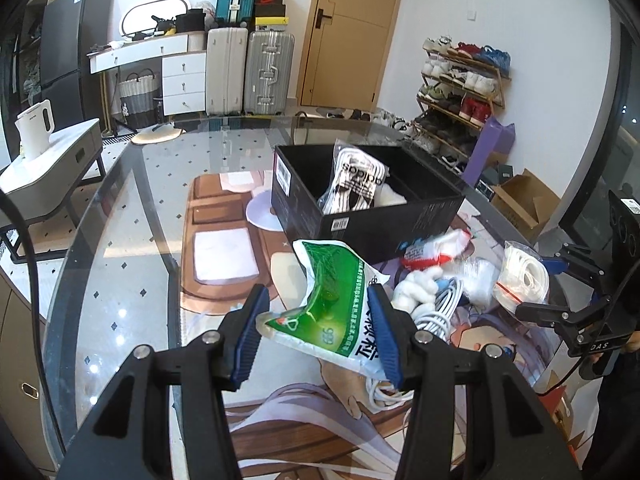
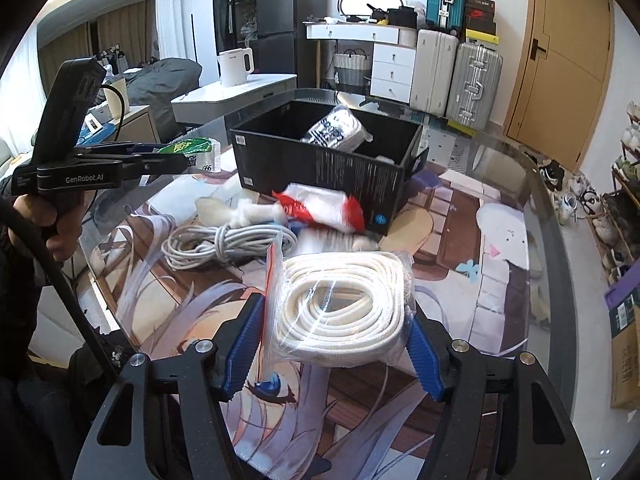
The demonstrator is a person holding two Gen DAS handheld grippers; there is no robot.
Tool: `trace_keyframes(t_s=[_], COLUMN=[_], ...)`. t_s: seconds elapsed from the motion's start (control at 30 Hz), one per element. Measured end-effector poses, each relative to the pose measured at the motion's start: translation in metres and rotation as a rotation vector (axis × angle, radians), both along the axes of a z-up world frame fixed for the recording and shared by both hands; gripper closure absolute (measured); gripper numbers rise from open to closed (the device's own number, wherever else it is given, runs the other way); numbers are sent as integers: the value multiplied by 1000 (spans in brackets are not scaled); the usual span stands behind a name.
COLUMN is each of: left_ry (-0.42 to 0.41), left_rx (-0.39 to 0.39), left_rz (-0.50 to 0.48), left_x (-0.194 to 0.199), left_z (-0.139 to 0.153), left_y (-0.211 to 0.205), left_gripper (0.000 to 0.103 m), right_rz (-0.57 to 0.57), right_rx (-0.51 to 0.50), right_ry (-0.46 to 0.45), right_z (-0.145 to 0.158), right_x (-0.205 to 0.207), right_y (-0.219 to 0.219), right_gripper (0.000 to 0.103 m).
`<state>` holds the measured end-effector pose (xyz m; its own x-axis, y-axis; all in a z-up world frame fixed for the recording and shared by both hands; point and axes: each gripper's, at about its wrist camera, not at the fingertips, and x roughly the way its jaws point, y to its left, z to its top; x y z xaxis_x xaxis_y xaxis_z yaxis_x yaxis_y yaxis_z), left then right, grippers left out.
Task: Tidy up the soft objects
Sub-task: 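Carry the green packet with the left tool while the right tool carries the rope bag to the box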
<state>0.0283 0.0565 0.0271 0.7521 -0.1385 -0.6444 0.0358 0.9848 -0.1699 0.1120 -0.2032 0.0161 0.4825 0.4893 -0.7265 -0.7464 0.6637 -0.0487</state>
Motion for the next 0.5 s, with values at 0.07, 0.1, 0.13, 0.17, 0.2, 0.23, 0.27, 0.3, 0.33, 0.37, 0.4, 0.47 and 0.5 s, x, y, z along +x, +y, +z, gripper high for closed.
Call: trace_keyframes(t_s=[0.07,0.1,0.13,0.17,0.2,0.23,0.27,0.3,0.33,0.37,0.4,0.47,0.5], left_ry=[-9,-14,-21,-26,-31,-38,-41,-44,-48,-55,-59,-69,-76], left_rx=[-2,-5,-5,-6,-9,-13,-14,-13,-12,-12,-14,-15,-16], left_rz=[5,6,10,12,14,17,19,21,23,25,27,31,31], left_x=[0,-1,-2,-2,-2,-2,-2,-1,-1,-1,-1,0,0], left_z=[4,5,7,9,10,12,13,14,15,17,18,21,23], left_y=[0,0,0,0,0,0,0,0,0,0,1,0,0], left_gripper=[54,54,54,54,54,54,54,54,54,54,54,54,54], right_rz=[-2,-3,-5,-9,-12,-17,-20,-23,-27,-30,-32,-37,-41], right_rx=[6,10,16,20,24,29,33,39,47,53,57,69,73], right_ry=[-8,-12,-18,-24,-29,-34,-38,-43,-46,-50,-53,-61,-64], right_z=[3,5,8,10,11,13,14,16,17,19,21,24,26], right_x=[-1,-2,-2,-3,-3,-3,-3,-3,-2,-2,-1,1,1], right_y=[-1,-2,-3,-3,-4,-5,-5,-6,-6,-6,-6,-6,-6], right_gripper=[35,35,35,35,35,35,35,35,35,35,35,35,35])
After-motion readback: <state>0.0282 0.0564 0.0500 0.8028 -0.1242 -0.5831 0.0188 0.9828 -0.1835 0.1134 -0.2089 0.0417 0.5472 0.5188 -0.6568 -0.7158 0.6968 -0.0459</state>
